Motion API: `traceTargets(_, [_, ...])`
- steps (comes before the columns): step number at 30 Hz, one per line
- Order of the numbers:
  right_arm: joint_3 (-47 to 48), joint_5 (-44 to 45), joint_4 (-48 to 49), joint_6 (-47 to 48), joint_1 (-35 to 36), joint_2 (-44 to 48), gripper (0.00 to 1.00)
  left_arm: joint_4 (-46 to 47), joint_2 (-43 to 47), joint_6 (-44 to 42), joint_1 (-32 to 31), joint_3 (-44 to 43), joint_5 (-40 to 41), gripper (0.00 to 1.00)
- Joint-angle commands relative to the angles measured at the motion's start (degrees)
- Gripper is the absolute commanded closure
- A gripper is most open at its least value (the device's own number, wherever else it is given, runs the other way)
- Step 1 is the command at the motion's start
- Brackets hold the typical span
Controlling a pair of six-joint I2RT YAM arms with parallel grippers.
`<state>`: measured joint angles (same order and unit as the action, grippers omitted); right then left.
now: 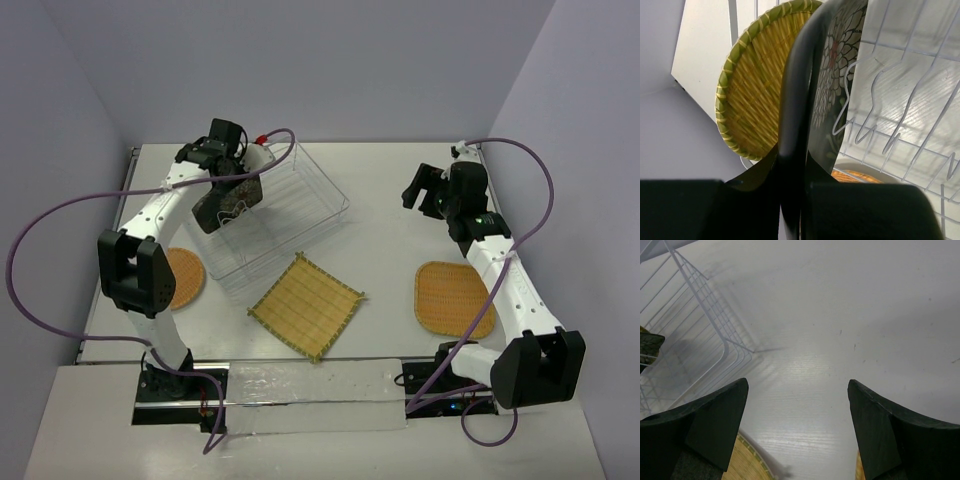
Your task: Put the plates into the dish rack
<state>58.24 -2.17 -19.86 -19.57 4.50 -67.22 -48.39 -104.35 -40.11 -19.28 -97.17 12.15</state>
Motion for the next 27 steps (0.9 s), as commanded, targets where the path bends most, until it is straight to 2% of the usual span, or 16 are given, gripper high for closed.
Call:
traceTargets(1, [3.3, -0.1, 0.3, 0.9, -0.6, -0.3, 0.12, 6.5, 0.8, -1.3, 1.3, -1.1, -0.6, 0.82])
traceTargets(3, [3.5, -0.5, 0.2, 0.9, -0.8, -0.7, 0.12, 6.1, 0.6, -1.7, 1.5, -1.2, -1.2, 0.64])
traceTargets(8, [3.4, -1.2, 0.0, 0.7, -0.8, -0.7, 0.12, 6.5, 0.7, -2.1, 1.9, -1.5, -0.4, 0.38])
traceTargets(15, [2.2, -4.7, -0.2, 1.0, -0.9, 0.5, 0.12, 8.0, 1.7, -4.2, 2.8, -4.4, 1.0, 0.16])
traceTargets(18, [1.1, -7.2, -0.3, 0.9, -0.9, 1.0, 0.12, 8.4, 2.1, -4.1, 3.3, -6.2, 0.7, 0.03])
traceTargets(22, [-1.7, -11.8, -0.8, 1.1, -0.8, 3.1, 0.1, 10.6, 3.3, -4.3, 3.3, -8.2, 2.5, 0.01])
traceTargets(27, [-4.7, -14.9, -2.1, 1.6, 0.0, 4.9, 0.07, 9.2, 4.4, -0.5, 2.8, -13.7, -0.6, 0.01])
